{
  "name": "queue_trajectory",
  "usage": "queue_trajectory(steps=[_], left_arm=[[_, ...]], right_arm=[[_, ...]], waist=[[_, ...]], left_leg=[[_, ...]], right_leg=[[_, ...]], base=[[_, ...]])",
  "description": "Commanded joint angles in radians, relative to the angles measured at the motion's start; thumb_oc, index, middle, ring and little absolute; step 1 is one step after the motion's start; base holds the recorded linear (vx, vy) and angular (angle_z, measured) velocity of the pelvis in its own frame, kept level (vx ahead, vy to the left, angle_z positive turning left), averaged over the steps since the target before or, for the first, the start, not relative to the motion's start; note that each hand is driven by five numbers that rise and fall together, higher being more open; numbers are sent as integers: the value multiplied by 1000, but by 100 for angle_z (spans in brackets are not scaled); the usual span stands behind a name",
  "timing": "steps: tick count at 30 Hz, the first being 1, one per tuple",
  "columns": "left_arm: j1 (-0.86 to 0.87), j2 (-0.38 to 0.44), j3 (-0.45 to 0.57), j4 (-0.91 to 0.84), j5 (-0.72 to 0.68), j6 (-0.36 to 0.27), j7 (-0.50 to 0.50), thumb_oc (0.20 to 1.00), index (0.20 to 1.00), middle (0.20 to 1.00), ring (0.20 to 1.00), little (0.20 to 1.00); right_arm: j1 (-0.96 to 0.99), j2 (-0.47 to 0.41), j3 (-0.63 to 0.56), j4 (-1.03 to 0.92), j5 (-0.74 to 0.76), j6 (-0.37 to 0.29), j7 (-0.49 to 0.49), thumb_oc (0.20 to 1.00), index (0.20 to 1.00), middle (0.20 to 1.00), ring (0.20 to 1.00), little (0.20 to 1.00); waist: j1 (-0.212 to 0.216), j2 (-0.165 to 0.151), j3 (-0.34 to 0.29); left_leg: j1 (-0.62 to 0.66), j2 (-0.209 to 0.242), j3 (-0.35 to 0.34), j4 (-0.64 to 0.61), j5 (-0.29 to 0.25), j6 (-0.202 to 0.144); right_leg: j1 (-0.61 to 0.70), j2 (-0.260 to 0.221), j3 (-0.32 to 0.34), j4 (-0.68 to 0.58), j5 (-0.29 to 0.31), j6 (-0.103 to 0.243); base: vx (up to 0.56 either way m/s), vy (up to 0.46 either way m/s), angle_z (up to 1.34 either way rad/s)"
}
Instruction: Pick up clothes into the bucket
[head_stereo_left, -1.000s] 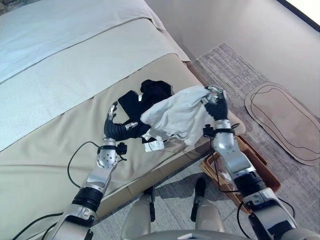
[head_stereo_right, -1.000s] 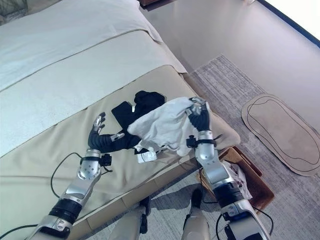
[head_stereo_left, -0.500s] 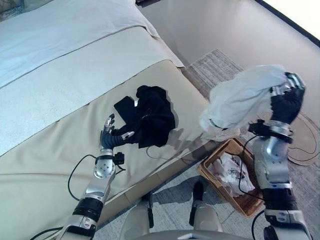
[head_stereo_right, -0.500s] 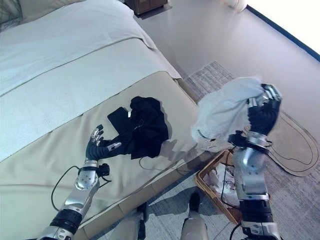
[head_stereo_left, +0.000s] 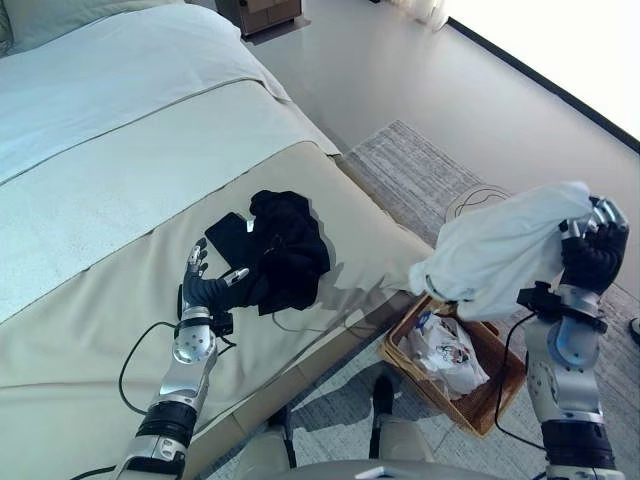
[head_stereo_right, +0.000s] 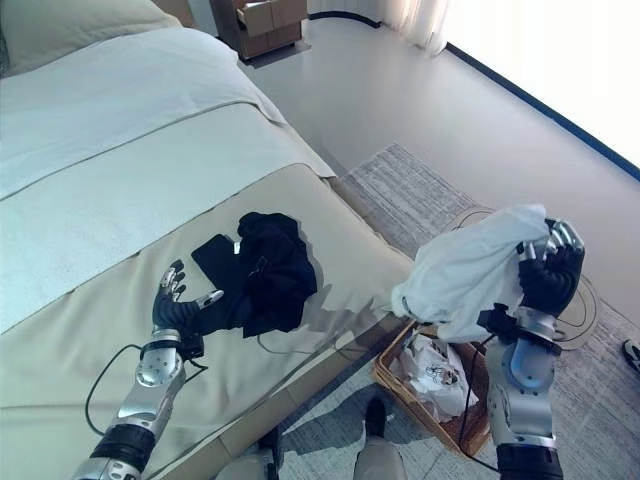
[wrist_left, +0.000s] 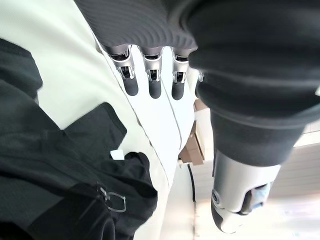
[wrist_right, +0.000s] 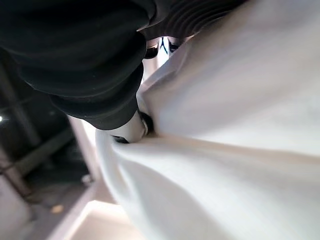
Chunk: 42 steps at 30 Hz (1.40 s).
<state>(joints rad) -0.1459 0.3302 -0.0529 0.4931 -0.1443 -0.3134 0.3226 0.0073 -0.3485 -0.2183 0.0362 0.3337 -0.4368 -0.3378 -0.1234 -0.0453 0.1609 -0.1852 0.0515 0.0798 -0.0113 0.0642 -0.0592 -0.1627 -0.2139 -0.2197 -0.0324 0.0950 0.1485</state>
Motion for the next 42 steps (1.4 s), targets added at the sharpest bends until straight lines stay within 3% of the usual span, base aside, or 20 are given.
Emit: queue_trajectory(steps=[1,7,17,29,37,38,42], left_arm=[[-12,35,69,-86,-67,-99,-10,1000,1000,1000,1000,1000],[29,1,81,-176,-193,-137,-69,1000,1000,1000,1000,1000],[53,-2,55,-237,-225,-155,-85,1000,1000,1000,1000,1000],[56,3,43,-264,-247,-165,-84,1000,1000,1000,1000,1000],[48,6,36,-341,-288,-191,-79,1000,1000,1000,1000,1000],[38,9,18,-386,-317,-201,-84,1000,1000,1000,1000,1000],[10,9,-2,-431,-342,-213,-70,1000,1000,1000,1000,1000]], right_arm=[[-39,-10,-81,47,-12,-33,-38,200,200,200,200,200],[-78,-19,-64,239,-21,-7,-81,200,200,200,200,200],[-172,-44,-110,415,-10,-11,-181,200,200,200,200,200],[-162,-91,-159,481,-1,-22,-222,200,200,200,200,200],[-245,-106,-98,626,49,-15,-229,200,200,200,200,200],[-299,-132,-72,688,77,-8,-232,200,200,200,200,200],[-367,-161,-16,730,97,-3,-228,200,200,200,200,200]], waist=[[1,-26,-6],[8,-13,39],[15,29,124],[4,45,145],[10,63,203],[13,81,235],[18,96,272]], left_leg=[[-29,29,-15,106,-89,-3],[-84,17,-26,149,-96,5],[-155,3,-26,208,-109,16],[-189,9,-27,203,-101,8],[-271,-1,-23,290,-126,13],[-329,-4,-16,342,-138,12],[-428,3,-2,456,-187,15]], right_leg=[[-40,-54,33,65,35,54],[-83,-66,46,107,22,50],[-168,-90,60,184,10,45],[-215,-85,66,205,2,41],[-300,-93,91,280,-14,30],[-359,-96,106,323,-22,25],[-471,-88,149,428,-56,17]], base=[[-55,-2,-3],[-66,-1,-3],[-59,9,0],[-5,-16,-2],[-64,-4,0],[-124,13,2],[-117,33,-4]])
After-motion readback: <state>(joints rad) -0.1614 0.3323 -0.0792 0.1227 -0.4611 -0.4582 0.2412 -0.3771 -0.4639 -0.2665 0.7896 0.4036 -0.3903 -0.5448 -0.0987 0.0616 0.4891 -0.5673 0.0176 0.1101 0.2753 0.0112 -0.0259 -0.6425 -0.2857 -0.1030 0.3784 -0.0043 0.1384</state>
